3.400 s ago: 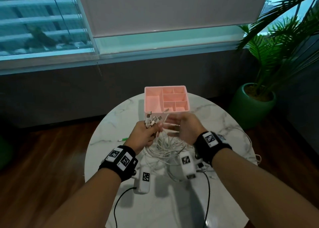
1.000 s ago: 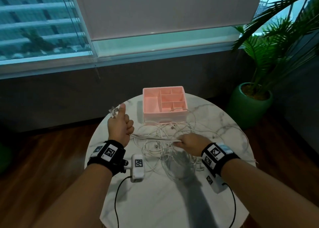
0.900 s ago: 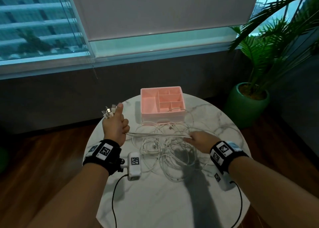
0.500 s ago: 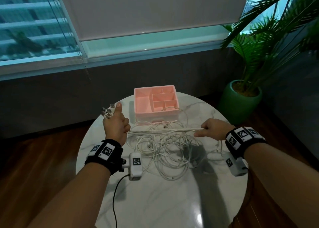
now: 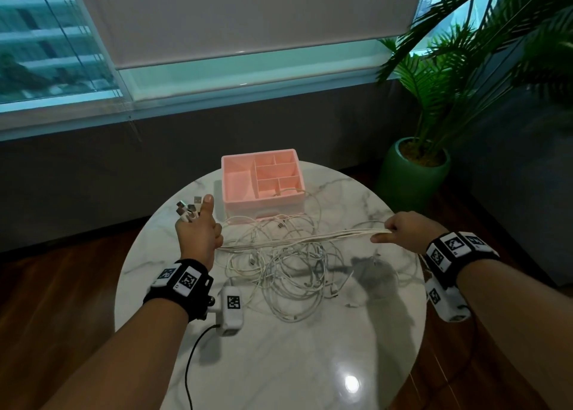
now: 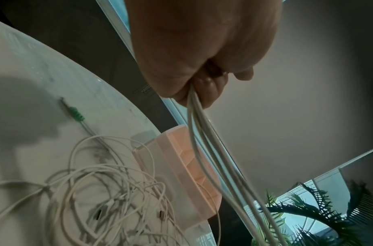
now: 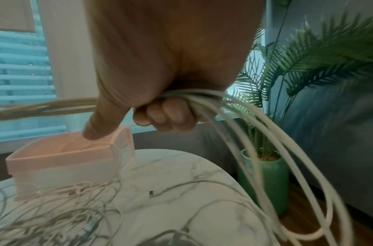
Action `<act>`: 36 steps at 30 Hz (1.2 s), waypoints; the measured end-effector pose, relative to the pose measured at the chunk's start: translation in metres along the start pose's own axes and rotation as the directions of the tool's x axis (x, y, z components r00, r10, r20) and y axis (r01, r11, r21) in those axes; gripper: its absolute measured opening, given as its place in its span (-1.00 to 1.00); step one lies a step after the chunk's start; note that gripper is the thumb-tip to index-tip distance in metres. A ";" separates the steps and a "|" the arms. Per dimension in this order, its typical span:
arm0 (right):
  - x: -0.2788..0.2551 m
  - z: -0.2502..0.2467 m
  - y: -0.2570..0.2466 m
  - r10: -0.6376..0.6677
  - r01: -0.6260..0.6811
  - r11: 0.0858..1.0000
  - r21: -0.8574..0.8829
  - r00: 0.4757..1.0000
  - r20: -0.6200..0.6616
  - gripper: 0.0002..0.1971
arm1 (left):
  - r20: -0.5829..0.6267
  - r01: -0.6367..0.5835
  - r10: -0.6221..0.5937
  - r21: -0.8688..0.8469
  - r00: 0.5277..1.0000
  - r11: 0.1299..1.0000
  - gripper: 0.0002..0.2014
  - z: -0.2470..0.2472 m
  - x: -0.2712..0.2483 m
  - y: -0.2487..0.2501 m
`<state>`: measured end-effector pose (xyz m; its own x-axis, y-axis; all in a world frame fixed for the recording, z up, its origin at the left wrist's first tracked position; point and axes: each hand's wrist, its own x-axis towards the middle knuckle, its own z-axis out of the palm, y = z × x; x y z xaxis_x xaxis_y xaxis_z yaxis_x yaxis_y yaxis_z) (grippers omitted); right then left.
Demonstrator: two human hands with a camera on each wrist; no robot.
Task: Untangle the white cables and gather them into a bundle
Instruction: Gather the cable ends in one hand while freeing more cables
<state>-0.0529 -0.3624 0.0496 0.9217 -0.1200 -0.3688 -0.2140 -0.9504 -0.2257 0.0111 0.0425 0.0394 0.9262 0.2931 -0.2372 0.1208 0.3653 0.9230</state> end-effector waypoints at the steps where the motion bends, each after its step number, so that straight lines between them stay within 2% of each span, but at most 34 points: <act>1: -0.002 0.000 0.007 0.026 -0.026 1.000 0.000 1.000 0.001 -0.48 | -0.012 0.006 -0.006 0.006 1.000 1.000 -0.64 -0.001 0.000 -0.002; 4: -0.008 -0.002 0.033 0.085 -0.084 0.995 0.053 0.996 -0.014 -0.60 | -0.044 0.027 -0.028 -0.023 0.999 0.999 -0.60 -0.004 0.000 -0.007; 8: -0.015 -0.009 0.061 0.169 -0.157 0.981 0.112 0.979 -0.113 -0.67 | 0.002 0.026 -0.026 -0.004 1.000 1.000 -0.59 0.002 -0.001 -0.010; 10: -0.018 -0.017 0.072 0.242 -0.224 0.967 0.123 0.959 -0.149 -0.65 | 0.031 0.017 -0.016 -0.008 0.999 1.000 -0.58 0.004 -0.001 -0.013; 14: -0.016 -0.029 0.078 0.274 -0.241 0.959 0.149 0.923 -0.272 -0.48 | 0.111 0.014 -0.016 0.017 0.994 1.000 -0.58 0.009 -0.004 -0.018; 18: -0.015 -0.013 0.078 0.323 -0.338 0.940 -0.041 0.924 -0.206 -0.41 | 0.128 0.003 -0.007 0.036 0.992 0.999 -0.56 0.003 -0.006 -0.019; 20: -0.013 0.005 0.086 0.354 -0.374 0.919 -0.128 0.922 -0.154 -0.44 | 0.114 -0.006 0.002 0.031 0.994 0.999 -0.56 -0.005 -0.004 -0.017; 23: -0.009 0.028 0.095 0.410 -0.417 0.902 -0.112 0.908 -0.085 -0.67 | 0.070 0.001 -0.003 0.020 0.998 1.000 -0.57 -0.019 0.000 -0.016; 26: -0.003 0.035 0.092 0.430 -0.433 0.901 -0.031 0.900 -0.070 -0.71 | 0.044 0.011 -0.013 0.042 0.999 0.999 -0.57 -0.024 0.003 -0.019; 29: 0.002 0.017 0.087 0.421 -0.417 0.907 0.054 0.898 -0.129 -0.67 | 0.026 0.015 -0.016 0.053 1.000 0.998 -0.58 -0.023 0.004 -0.021; 32: -0.004 -0.012 0.081 0.372 -0.371 0.928 0.044 0.907 -0.196 -0.51 | 0.016 0.018 -0.018 0.028 1.000 0.999 -0.58 -0.023 0.007 -0.016; 36: -0.018 -0.056 0.079 0.328 -0.347 0.938 -0.006 0.891 -0.313 -0.50 | 0.043 0.016 -0.016 0.004 0.999 1.000 -0.58 -0.016 0.005 -0.014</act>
<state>-0.0681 -0.4513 0.0888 0.8527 -0.5084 -0.1200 -0.5186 -0.8514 -0.0784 0.0078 0.0530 0.0204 0.9387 0.2488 -0.2386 0.1369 0.3662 0.9204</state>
